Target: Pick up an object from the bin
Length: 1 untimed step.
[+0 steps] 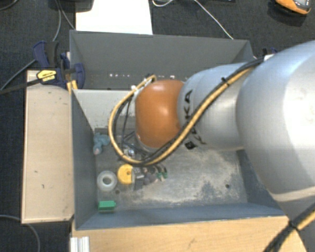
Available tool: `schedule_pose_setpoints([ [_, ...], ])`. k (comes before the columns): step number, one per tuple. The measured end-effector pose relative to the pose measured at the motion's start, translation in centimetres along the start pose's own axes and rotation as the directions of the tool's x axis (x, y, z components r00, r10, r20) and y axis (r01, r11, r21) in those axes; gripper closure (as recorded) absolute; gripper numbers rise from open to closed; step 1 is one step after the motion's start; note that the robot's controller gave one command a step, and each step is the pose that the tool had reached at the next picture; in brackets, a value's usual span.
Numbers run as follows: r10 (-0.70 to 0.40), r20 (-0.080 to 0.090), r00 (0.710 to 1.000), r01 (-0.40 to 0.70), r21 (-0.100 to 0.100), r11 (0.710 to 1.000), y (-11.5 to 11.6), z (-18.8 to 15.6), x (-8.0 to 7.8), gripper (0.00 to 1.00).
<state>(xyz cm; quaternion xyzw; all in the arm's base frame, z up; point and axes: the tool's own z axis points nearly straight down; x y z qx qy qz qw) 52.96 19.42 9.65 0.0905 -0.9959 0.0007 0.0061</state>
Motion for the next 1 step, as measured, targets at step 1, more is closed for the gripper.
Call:
schedule_pose_setpoints([
  [1, 0.001, 0.007, 1.0, -0.001, -0.001, 1.0, 0.06, -2.28, -0.17, 1.0],
])
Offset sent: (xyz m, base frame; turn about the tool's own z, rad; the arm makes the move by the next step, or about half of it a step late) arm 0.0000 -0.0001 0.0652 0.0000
